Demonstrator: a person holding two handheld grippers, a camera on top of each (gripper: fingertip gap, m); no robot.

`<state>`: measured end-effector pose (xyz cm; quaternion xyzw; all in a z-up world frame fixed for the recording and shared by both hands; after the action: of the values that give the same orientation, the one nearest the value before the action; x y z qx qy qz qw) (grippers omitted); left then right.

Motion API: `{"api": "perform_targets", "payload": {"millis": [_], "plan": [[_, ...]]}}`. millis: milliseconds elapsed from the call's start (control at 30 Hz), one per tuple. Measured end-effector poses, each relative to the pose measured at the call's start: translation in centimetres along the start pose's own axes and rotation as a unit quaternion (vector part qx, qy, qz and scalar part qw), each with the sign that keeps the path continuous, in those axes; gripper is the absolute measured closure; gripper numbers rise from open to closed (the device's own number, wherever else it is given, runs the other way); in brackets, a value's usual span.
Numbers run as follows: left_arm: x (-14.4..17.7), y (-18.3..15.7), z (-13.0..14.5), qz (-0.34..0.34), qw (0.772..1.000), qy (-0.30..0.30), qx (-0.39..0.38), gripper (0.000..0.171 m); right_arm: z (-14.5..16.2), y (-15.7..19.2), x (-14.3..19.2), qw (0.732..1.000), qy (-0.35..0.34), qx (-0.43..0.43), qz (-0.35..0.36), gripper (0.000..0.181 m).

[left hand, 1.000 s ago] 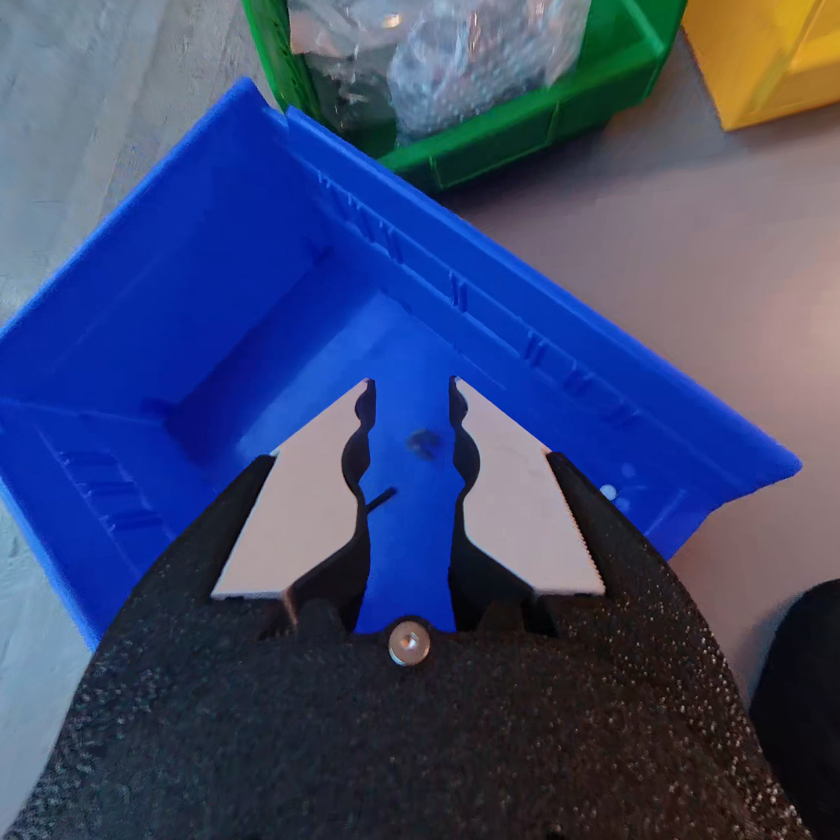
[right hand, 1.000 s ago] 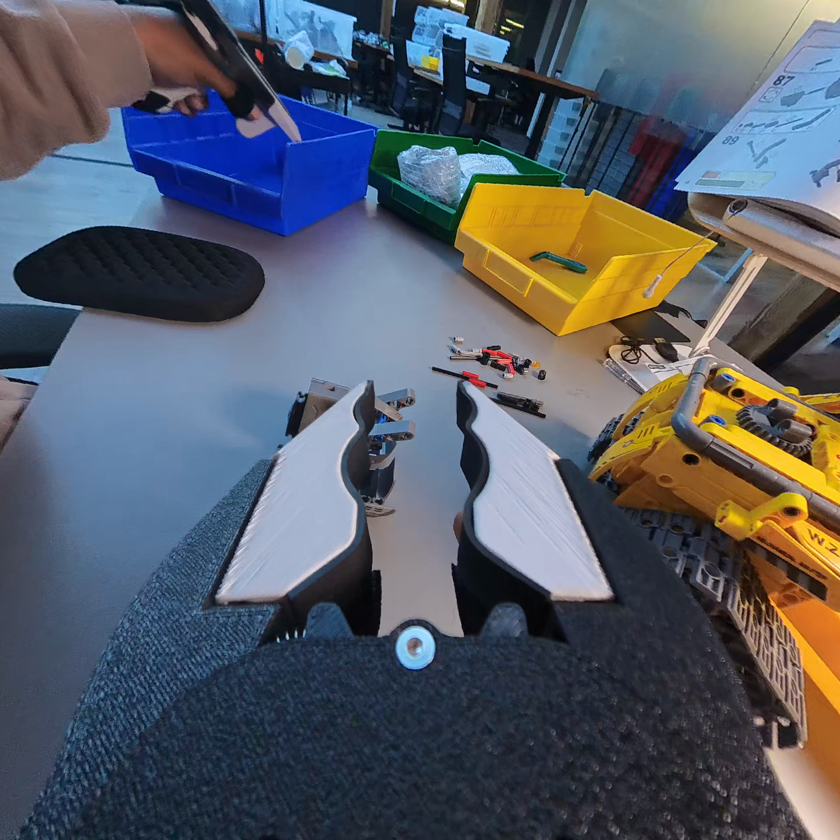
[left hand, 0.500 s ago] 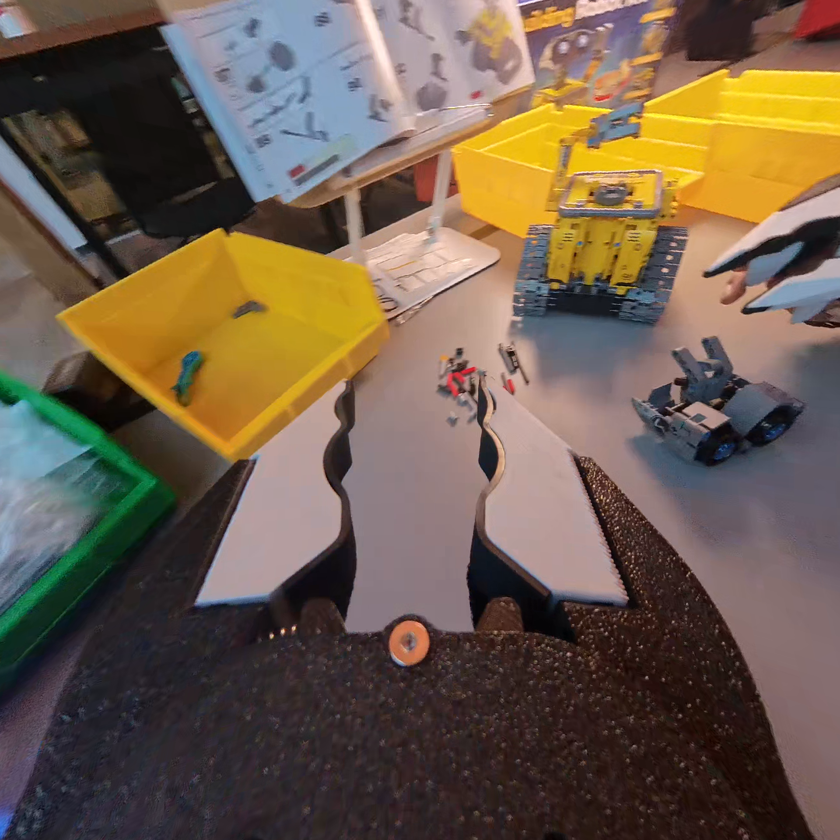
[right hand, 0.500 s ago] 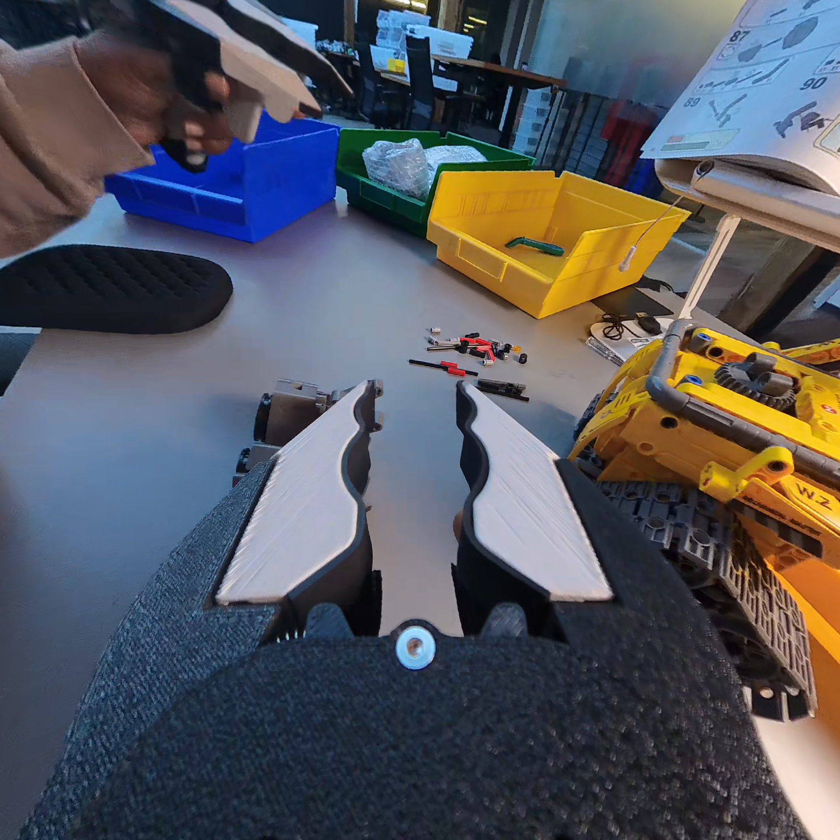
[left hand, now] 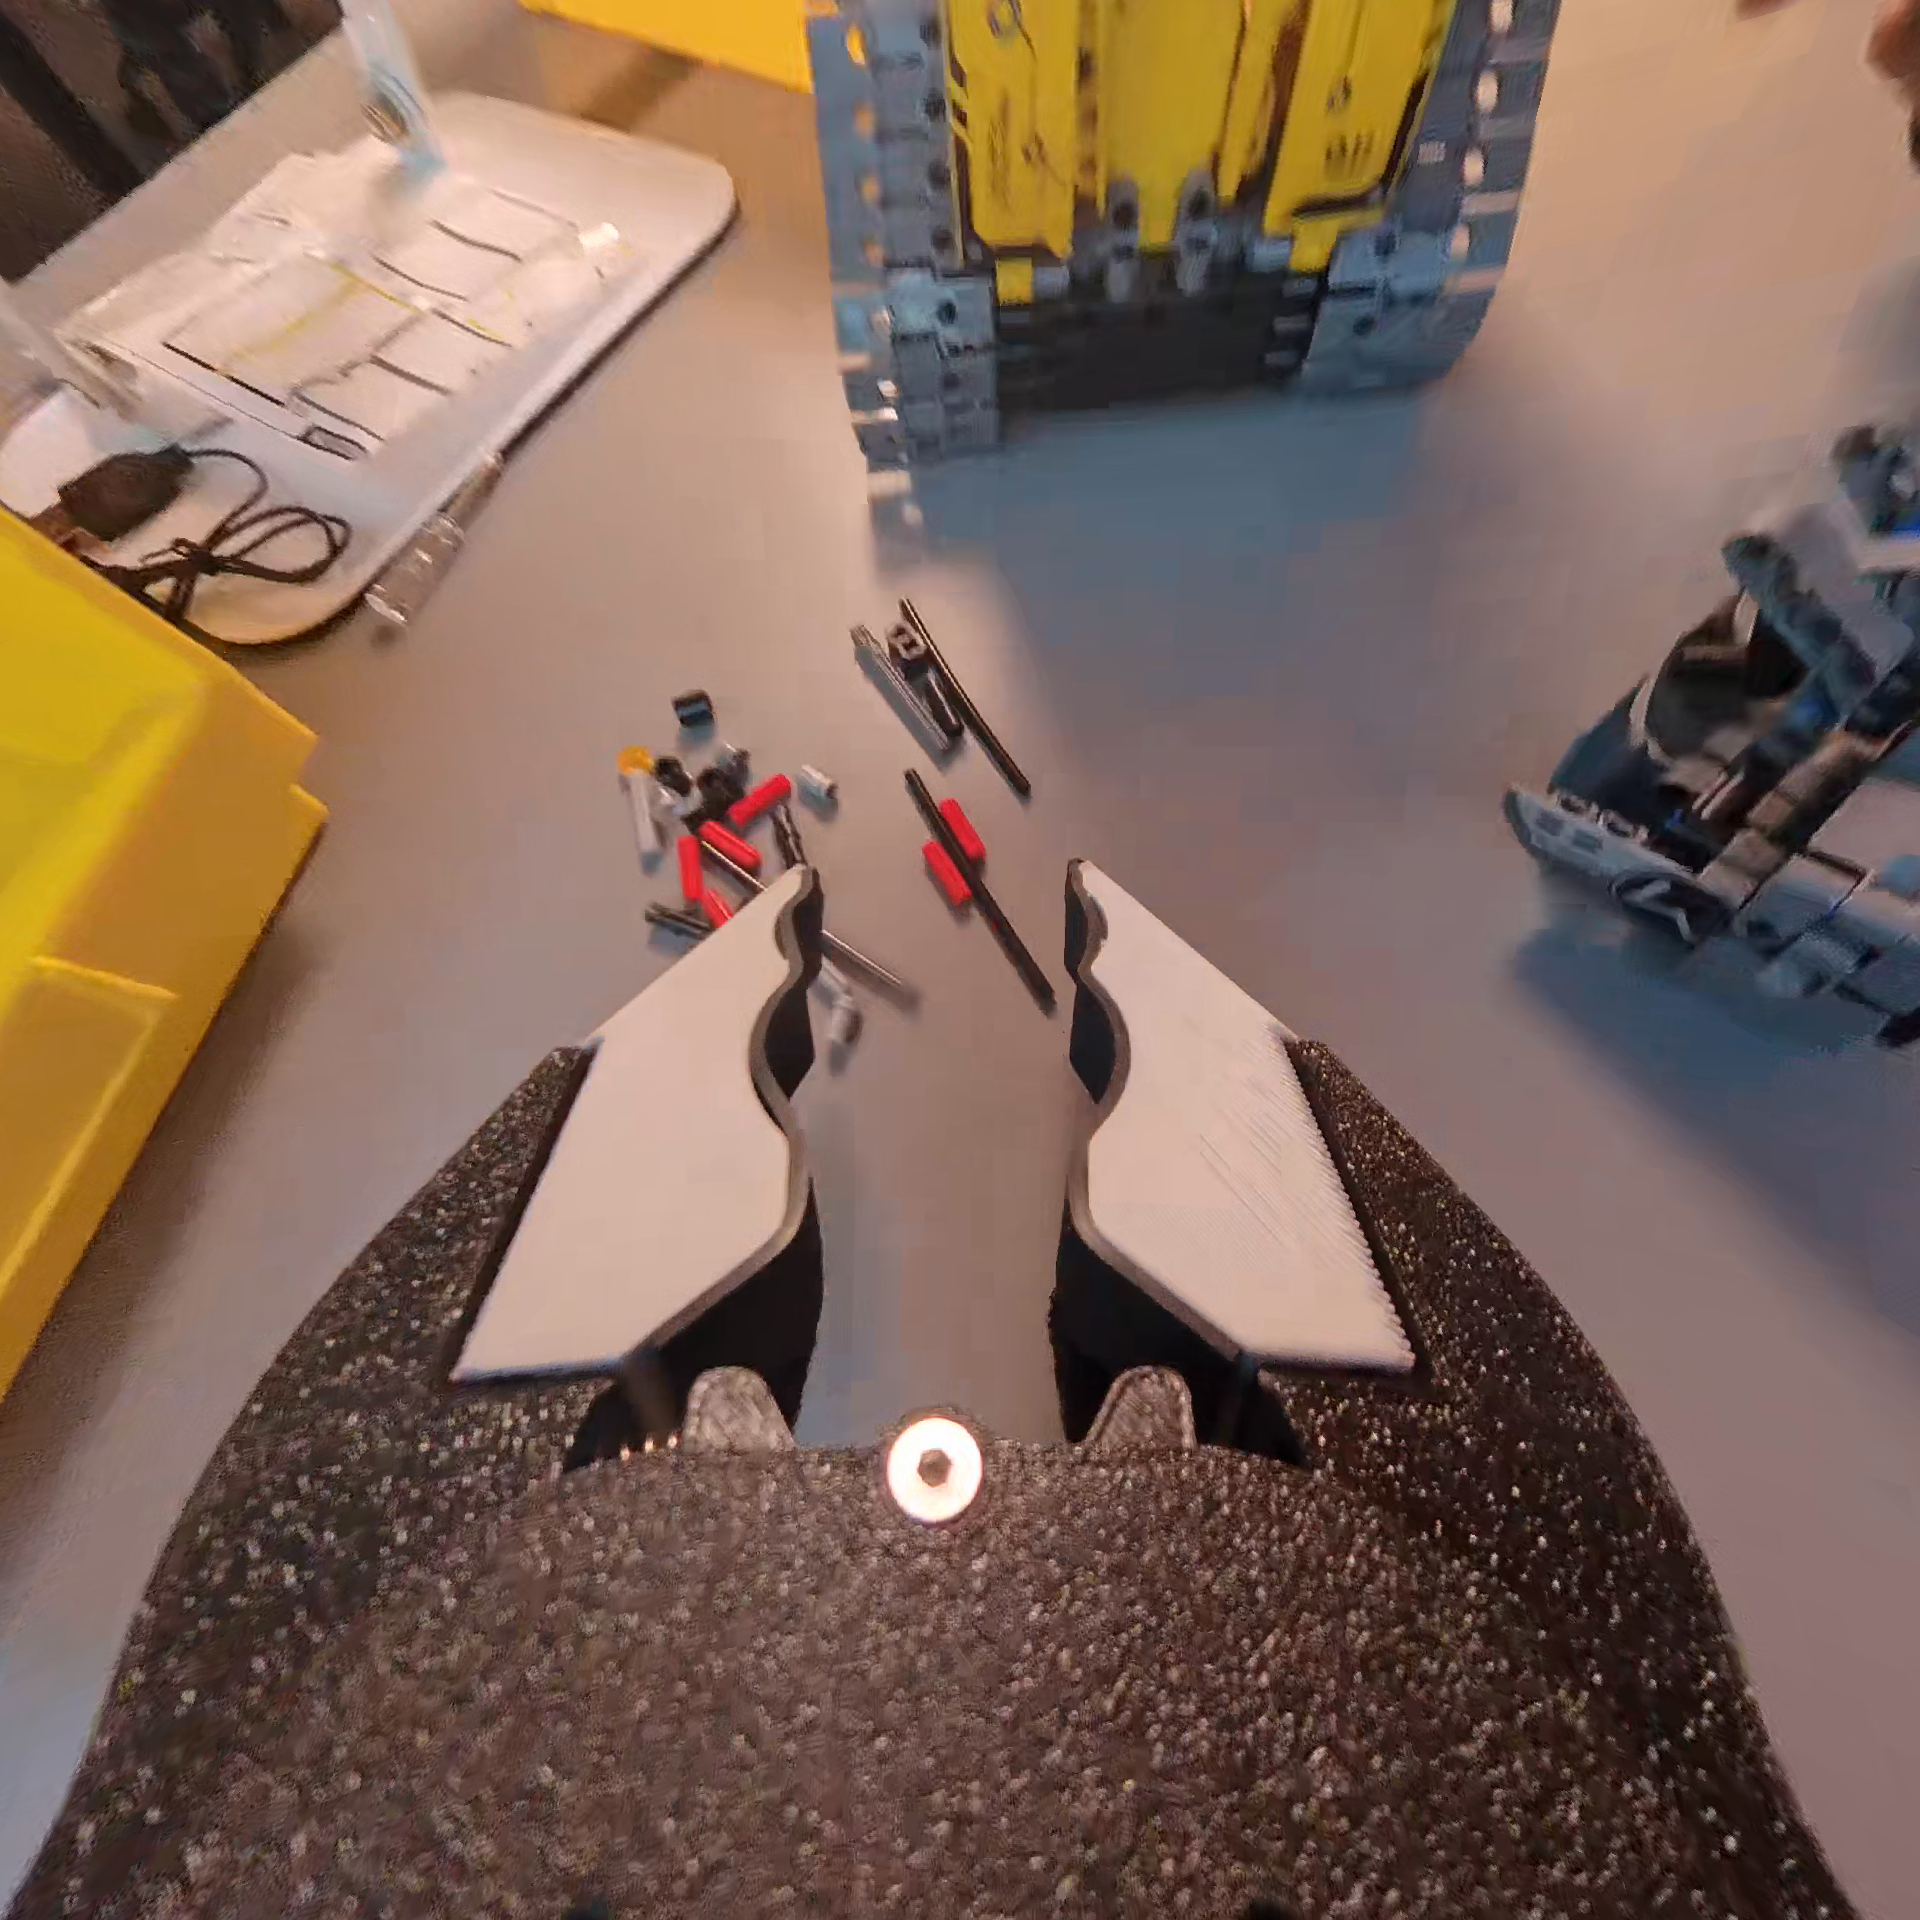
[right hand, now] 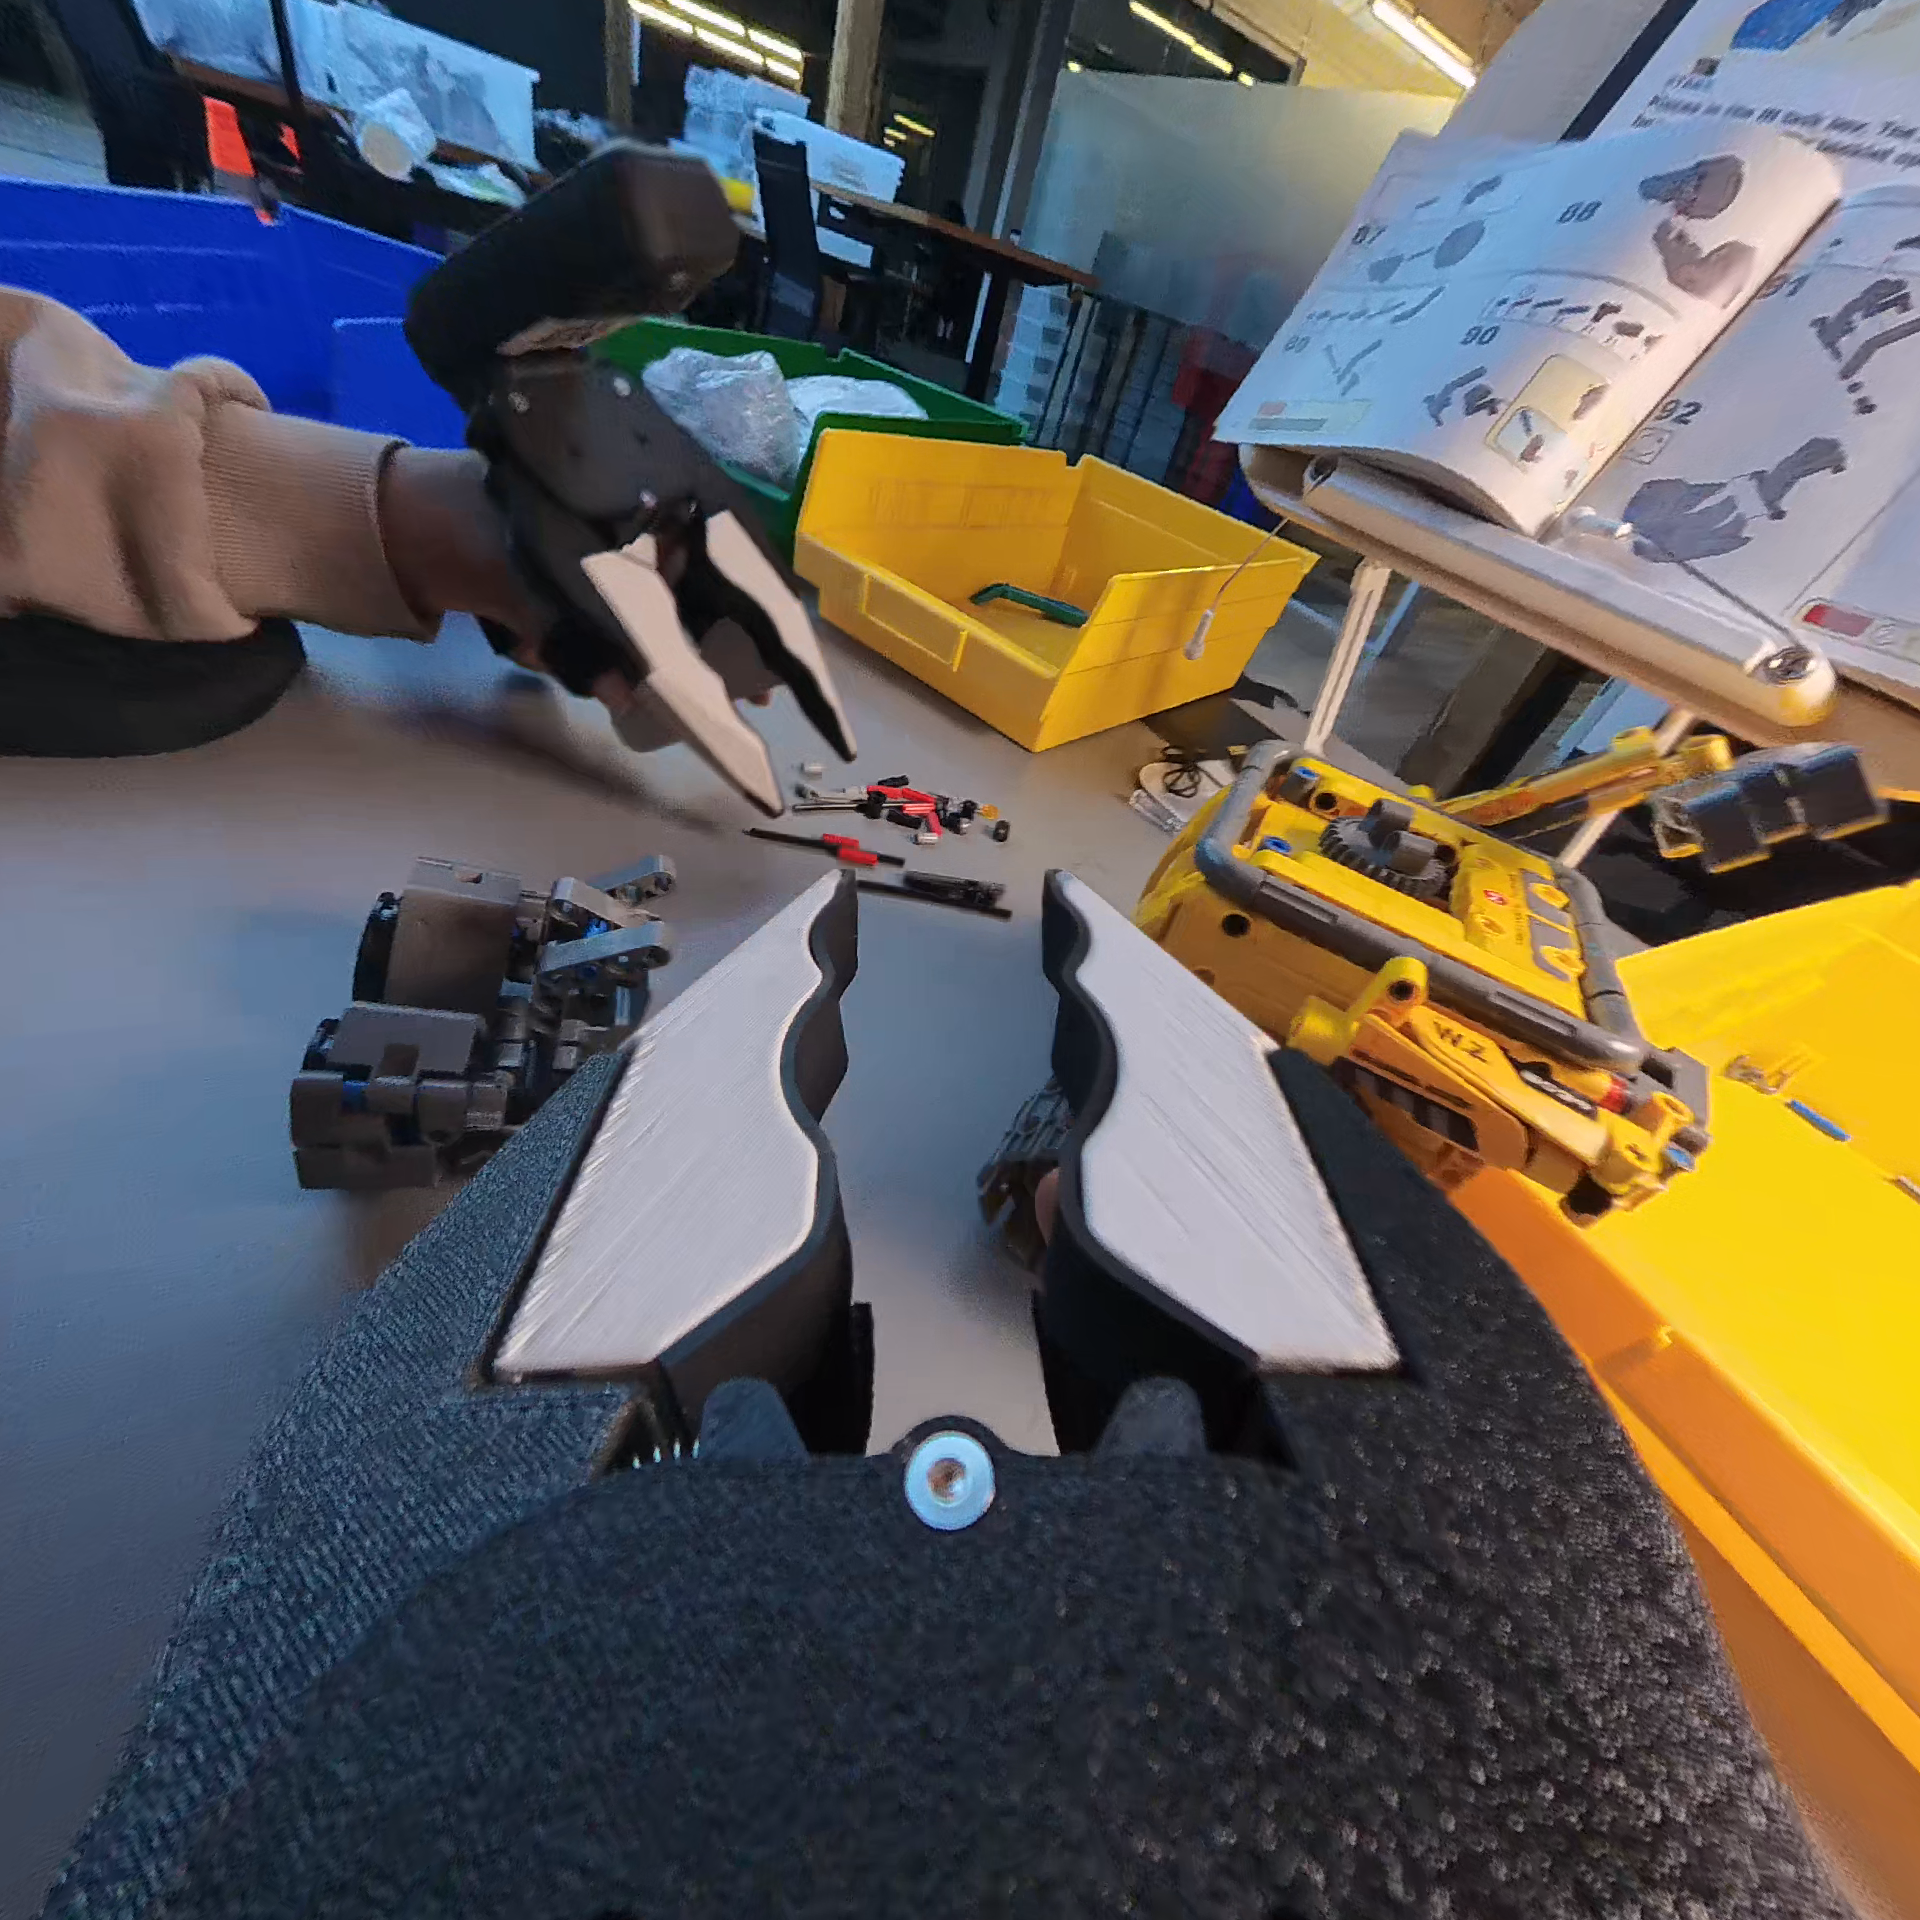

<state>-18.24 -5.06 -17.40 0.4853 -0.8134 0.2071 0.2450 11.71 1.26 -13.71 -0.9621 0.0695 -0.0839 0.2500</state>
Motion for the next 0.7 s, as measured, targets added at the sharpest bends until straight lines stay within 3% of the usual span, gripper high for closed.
{"api": "perform_targets", "payload": {"millis": [100,167,233,367,433,500,600,700], "plan": [[-0.5,-0.9,1.5,-0.01,0.997,0.053,-0.064,0.137,-0.1,-1.3,0.9,0.999,-0.02,0.007,0.046,0.147],[-0.5,-0.9,1.6,-0.008,0.996,0.055,-0.066,0.148,0.1,-2.1,1.3,0.998,-0.023,0.002,0.063,0.148],[-0.6,-0.3,1.4,-0.024,0.996,0.049,-0.066,0.16,0.5,-2.4,1.5,0.998,-0.017,-0.008,0.065,0.148],[-0.4,0.2,0.7,-0.049,0.998,0.0,-0.046,0.161,0.5,-1.9,1.2,0.999,-0.018,-0.007,0.04,0.148],[0.4,-0.9,-0.2,0.0,0.998,-0.058,-0.018,0.154,0.5,-1.1,0.8,1.0,-0.012,-0.005,-0.003,0.148],[1.1,-2.6,-1.0,0.101,0.99,-0.096,0.006,0.145,0.5,0.1,0.2,0.997,-0.004,-0.024,-0.071,0.148],[1.1,-5.3,-1.1,0.224,0.971,-0.08,0.015,0.124,-0.1,2.0,-0.8,0.985,-0.003,-0.08,-0.15,0.148],[0.5,-7.3,-0.6,0.253,0.966,-0.048,-0.009,0.121,-0.6,3.7,-1.9,0.975,0.013,-0.103,-0.194,0.148]]}}
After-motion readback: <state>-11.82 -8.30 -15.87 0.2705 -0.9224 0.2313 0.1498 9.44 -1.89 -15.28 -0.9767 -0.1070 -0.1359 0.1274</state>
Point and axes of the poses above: each gripper's, where its closed fingertips meet, x back along the fingers, z out of its underside, y = z × x across the jaws, the point moved 10 cm from there along x, back along the fingers, and after that the axes turned 15 degrees about x, right-handed, at the moved point
